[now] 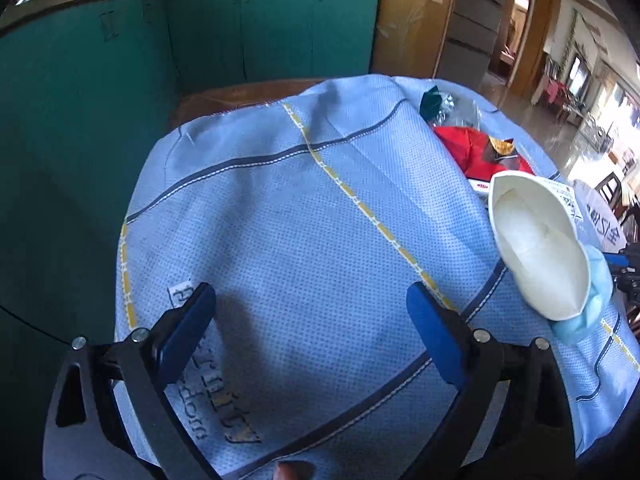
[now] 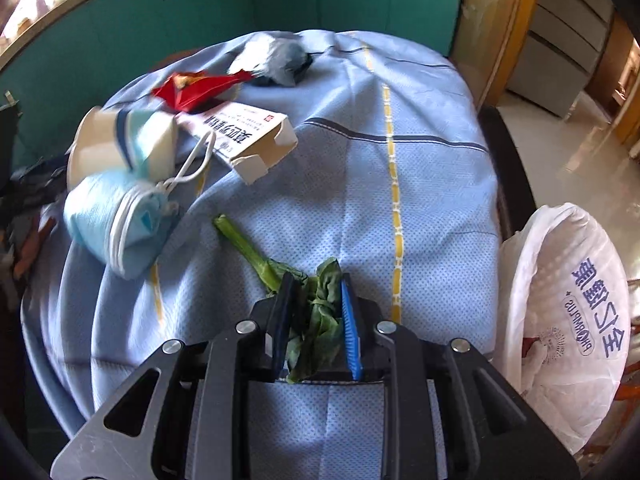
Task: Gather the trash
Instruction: 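Grasp the green leaves with the right gripper while the left gripper grasps the blue mask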
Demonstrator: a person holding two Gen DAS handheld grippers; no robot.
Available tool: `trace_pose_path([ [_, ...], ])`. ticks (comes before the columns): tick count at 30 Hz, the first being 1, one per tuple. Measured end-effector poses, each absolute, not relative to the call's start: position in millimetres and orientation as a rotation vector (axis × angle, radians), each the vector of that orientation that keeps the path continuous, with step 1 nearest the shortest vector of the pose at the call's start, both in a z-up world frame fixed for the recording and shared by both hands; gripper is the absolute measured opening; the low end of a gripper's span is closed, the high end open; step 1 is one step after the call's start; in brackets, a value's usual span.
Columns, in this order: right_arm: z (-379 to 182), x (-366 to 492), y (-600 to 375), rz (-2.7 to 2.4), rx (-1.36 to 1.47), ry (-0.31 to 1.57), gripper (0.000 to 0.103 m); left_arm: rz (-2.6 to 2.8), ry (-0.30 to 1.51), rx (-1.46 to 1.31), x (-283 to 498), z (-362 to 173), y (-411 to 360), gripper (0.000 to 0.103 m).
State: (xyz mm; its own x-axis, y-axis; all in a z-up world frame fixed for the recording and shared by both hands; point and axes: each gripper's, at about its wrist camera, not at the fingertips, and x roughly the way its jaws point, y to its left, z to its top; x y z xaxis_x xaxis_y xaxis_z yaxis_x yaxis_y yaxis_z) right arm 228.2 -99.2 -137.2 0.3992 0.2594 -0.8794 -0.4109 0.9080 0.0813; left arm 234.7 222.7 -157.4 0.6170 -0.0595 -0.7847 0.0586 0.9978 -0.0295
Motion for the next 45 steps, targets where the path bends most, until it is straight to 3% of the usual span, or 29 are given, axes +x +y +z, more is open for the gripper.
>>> trace_pose_path([
  [4, -139.5, 234.4, -100.7, 0.448, -0.137, 1.067, 0.025, -0.045, 0.851, 0.089, 230.7, -151.5, 217.4, 0.095],
  [8, -139.7, 239.6, -100.1, 0.454, -0.147, 1.041, 0.025, -0.065, 0.71, -0.129, 171.7, -128.3, 225.1, 0.096],
  [12, -139.3, 237.6, -101.3, 0.45, -0.175, 1.011, 0.025, -0.008, 0.675, -0.157, 144.9, -126.3, 213.9, 0.096],
  [22, -143.6, 247.4, -101.4, 0.464, -0.209, 0.943, 0.025, 0.043, 0.857, -0.076, 221.4, -152.1, 224.1, 0.09],
  [27, -142.8, 237.2, -124.7, 0.449, -0.132, 0.908, 0.024, 0.099, 0.817, -0.085, 228.1, -145.6, 238.5, 0.09],
  [31, -124.7, 217.9, -146.6, 0.425, -0.079, 0.852, 0.02, 0.133, 0.674, -0.151, 196.0, -116.7, 237.9, 0.093],
  [33, -112.0, 209.7, -162.4, 0.41, -0.045, 0.817, 0.018, 0.144, 0.591, -0.2, 169.7, -89.3, 225.8, 0.099],
  [36, -86.2, 197.0, -203.1, 0.354, 0.049, 0.754, 0.014, 0.072, 0.543, -0.19, 154.9, -63.7, 188.0, 0.099],
  [40, -71.1, 195.2, -225.3, 0.352, 0.07, 0.765, 0.014, 0.018, 0.521, -0.01, 139.0, -46.8, 123.9, 0.099],
  [41, -74.3, 196.7, -214.5, 0.381, 0.037, 0.809, 0.017, -0.005, 0.561, 0.0, 139.6, -50.6, 114.7, 0.099],
  [43, -86.7, 204.9, -187.6, 0.415, -0.036, 0.862, 0.041, -0.039, 0.651, -0.007, 140.8, -64.5, 101.8, 0.099],
  [44, -95.1, 209.1, -176.8, 0.427, -0.07, 0.877, 0.06, -0.052, 0.666, -0.003, 140.9, -70.6, 96.5, 0.099],
  [45, -106.6, 214.1, -162.4, 0.429, -0.124, 0.897, 0.064, -0.06, 0.689, 0.015, 139.4, -80.2, 89.6, 0.099],
])
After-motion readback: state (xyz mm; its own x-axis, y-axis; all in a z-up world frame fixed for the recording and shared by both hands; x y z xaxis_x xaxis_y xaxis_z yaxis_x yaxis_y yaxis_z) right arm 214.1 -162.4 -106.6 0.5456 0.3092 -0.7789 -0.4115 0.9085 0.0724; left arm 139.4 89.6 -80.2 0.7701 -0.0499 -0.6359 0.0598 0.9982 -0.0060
